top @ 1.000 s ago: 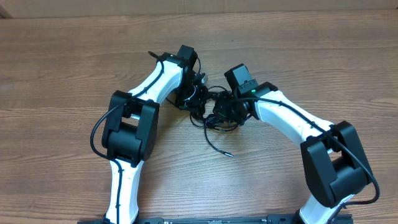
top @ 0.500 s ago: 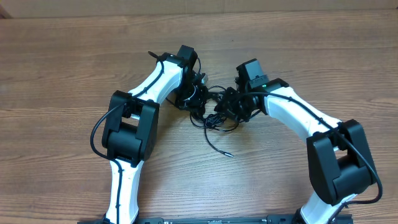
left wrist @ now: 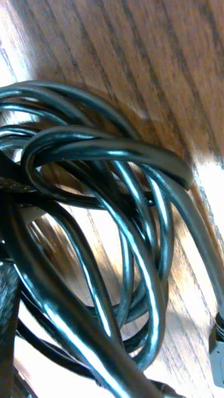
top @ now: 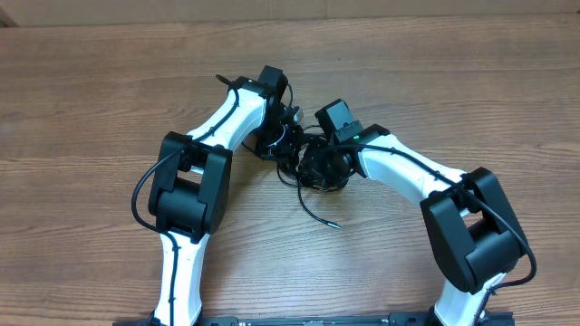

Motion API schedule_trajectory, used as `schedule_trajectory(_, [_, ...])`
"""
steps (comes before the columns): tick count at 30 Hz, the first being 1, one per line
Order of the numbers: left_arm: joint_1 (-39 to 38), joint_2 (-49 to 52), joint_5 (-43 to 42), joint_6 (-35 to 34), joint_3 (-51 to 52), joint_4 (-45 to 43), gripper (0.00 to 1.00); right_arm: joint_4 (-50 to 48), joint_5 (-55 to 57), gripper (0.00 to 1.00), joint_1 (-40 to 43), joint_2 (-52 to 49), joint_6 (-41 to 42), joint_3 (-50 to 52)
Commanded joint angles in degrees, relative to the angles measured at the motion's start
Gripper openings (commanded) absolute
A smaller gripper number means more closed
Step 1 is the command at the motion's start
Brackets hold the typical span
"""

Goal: Untangle cables

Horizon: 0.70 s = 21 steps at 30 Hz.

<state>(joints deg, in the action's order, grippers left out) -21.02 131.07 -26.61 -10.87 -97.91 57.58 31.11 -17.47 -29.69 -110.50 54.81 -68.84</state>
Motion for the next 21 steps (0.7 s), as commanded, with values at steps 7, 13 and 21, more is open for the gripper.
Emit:
schedule_trajectory(7, [-0.3,3.3,3.2,-0.8,0.6,0.1,0.04,-1.9,4.0,0.21,-1.0,-1.8,1.4,0.2])
schedule_trajectory(13, [-0.3,3.3,3.3,-0.8,0.6,0.1,0.04,-2.5,4.0,0.18,-1.7,-3.3,1.5,0.2])
schedule_trajectory(21, [-0.3,3.3,3.3,-0.8,0.6,0.1,0.04,-0.6,0.0,0.04,1.0,-0.7,-2.6,0.1])
